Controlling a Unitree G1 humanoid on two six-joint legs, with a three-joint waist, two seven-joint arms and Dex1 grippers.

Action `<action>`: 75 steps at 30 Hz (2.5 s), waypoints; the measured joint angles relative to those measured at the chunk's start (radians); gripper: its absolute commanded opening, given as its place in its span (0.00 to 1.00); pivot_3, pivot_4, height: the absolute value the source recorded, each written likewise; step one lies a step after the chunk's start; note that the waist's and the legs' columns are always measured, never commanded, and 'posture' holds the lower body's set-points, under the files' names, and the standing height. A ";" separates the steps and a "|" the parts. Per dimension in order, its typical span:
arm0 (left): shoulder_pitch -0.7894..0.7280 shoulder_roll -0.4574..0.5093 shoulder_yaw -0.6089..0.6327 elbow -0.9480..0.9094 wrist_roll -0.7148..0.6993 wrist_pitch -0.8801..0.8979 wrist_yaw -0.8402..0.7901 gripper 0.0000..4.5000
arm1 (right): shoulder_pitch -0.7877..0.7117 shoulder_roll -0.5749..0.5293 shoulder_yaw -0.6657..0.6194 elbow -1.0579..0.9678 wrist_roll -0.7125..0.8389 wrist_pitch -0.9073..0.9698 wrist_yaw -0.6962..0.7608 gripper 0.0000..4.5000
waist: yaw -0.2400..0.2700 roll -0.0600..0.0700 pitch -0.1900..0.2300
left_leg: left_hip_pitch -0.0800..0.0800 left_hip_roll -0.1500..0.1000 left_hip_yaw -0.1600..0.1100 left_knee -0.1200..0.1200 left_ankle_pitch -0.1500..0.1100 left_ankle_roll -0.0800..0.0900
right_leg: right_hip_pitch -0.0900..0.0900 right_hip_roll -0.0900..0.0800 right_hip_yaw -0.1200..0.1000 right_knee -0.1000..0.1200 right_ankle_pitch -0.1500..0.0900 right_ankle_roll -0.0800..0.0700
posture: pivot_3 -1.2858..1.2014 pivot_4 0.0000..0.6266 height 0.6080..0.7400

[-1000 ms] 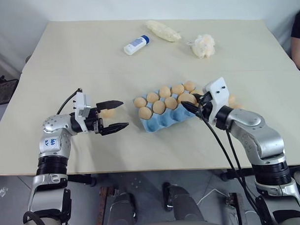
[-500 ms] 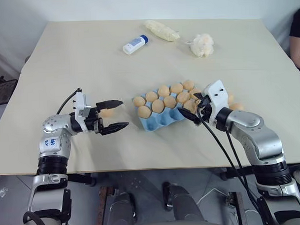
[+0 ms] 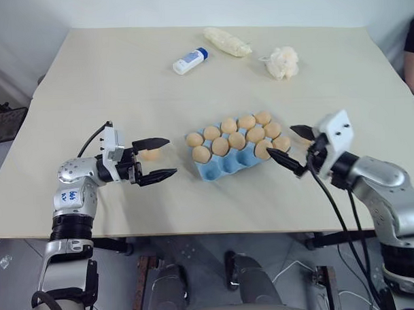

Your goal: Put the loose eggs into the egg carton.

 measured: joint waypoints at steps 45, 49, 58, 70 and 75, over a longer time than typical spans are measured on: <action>0.003 0.003 0.009 0.044 0.007 -0.055 -0.068 1.00 | -0.118 0.133 -0.070 0.584 -0.156 -0.358 -0.139 0.99 | -0.006 0.000 0.000 | 0.004 -0.001 0.000 0.000 0.003 0.001 | 0.001 0.000 0.003 0.003 0.001 0.001 | 0.52 0.24 1.00; 0.004 -0.006 0.010 0.042 -0.006 -0.056 -0.090 1.00 | -0.147 0.133 -0.047 0.622 -0.175 -0.360 -0.149 0.99 | -0.006 0.000 0.000 | 0.003 -0.002 0.000 0.001 0.003 0.001 | 0.001 0.000 0.003 0.003 0.001 0.001 | 0.52 0.24 1.00; 0.026 -0.018 0.019 0.023 -0.047 -0.052 -0.137 1.00 | -0.181 0.141 -0.012 0.670 -0.192 -0.360 -0.154 0.99 | -0.010 0.000 0.000 | 0.004 -0.001 0.000 0.001 0.003 0.001 | 0.001 0.000 0.003 0.005 0.001 0.001 | 0.52 0.24 1.00; 0.025 0.005 0.011 0.048 -0.047 -0.076 -0.142 1.00 | -0.209 0.146 -0.009 0.687 -0.192 -0.329 -0.160 0.39 | -0.009 0.000 0.000 | 0.004 -0.001 0.000 0.001 0.003 0.001 | 0.001 0.000 0.003 0.004 0.001 0.001 | 0.52 0.24 1.00; 0.027 0.005 -0.001 0.034 -0.051 -0.075 -0.142 1.00 | -0.174 0.145 -0.015 0.575 -0.171 -0.280 -0.161 0.37 | -0.010 0.000 0.000 | 0.004 -0.001 0.000 0.001 0.003 0.001 | 0.001 0.000 0.003 0.005 0.001 0.001 | 0.52 0.24 1.00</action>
